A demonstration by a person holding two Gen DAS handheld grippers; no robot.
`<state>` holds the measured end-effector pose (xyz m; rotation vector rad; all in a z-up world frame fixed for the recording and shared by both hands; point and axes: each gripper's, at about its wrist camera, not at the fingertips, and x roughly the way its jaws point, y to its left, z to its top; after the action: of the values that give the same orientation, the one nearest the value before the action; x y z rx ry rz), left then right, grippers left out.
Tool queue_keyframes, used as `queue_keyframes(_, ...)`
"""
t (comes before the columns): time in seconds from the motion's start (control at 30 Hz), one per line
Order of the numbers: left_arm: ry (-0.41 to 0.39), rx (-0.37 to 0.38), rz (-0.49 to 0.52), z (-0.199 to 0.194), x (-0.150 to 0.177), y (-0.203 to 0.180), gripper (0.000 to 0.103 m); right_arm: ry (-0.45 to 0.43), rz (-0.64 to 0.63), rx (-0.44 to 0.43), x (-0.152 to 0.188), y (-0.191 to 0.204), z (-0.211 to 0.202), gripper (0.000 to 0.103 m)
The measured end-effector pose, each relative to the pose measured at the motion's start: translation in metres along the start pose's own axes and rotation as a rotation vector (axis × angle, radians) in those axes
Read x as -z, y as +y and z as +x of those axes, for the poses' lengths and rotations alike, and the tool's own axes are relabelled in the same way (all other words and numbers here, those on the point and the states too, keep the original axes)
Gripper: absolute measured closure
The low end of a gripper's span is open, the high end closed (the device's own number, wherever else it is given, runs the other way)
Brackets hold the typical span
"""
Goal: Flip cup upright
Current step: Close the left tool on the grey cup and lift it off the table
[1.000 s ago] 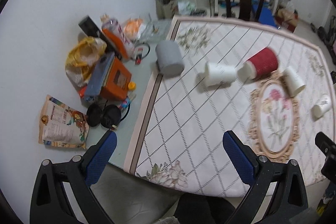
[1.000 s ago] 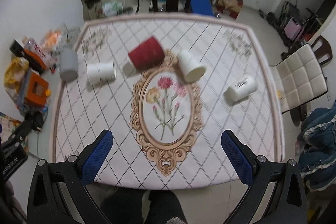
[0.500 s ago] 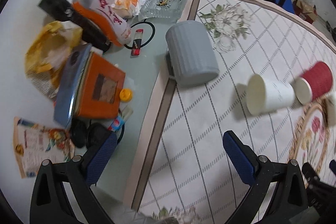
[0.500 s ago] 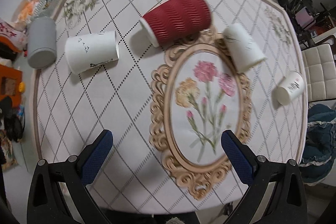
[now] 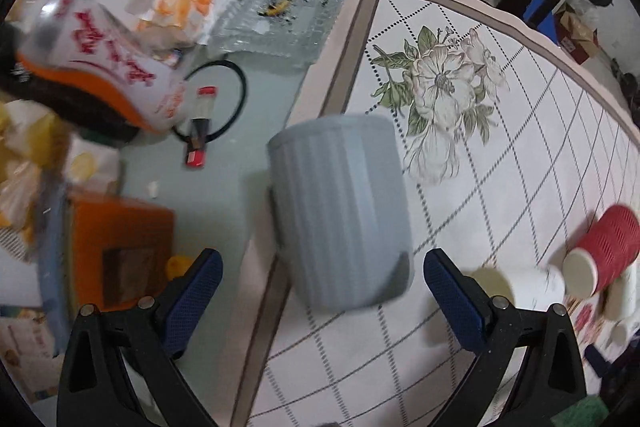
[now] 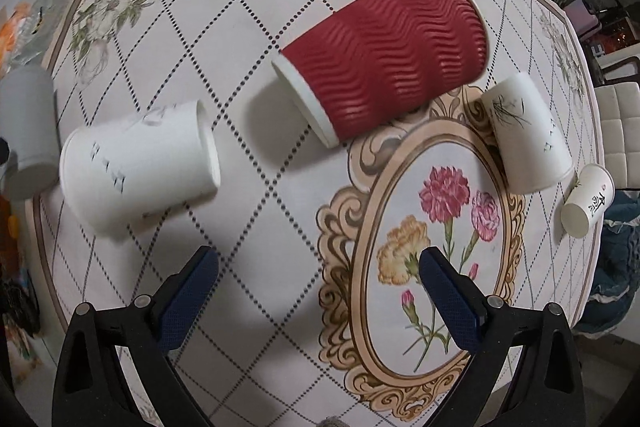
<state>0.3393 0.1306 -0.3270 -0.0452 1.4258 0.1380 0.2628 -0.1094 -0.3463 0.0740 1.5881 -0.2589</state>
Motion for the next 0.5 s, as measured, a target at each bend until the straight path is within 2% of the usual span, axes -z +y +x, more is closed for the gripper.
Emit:
queue_keyframes(0.17, 0.043, 0.034, 0.018, 0.029, -0.017, -0.003, 0.003, 0.012, 0.013, 0.009, -0.011, 0.002, 0.006, 0.002)
queue_keyframes(0.27, 0.072, 0.048, 0.029, 0.044, -0.020, -0.005, 0.018, 0.019, 0.021, 0.017, -0.019, -0.002, 0.012, 0.002)
queue_keyframes(0.5, 0.042, 0.084, 0.024, 0.058, -0.021, -0.001, 0.021, 0.029, 0.046, 0.046, -0.030, -0.016, 0.015, 0.002)
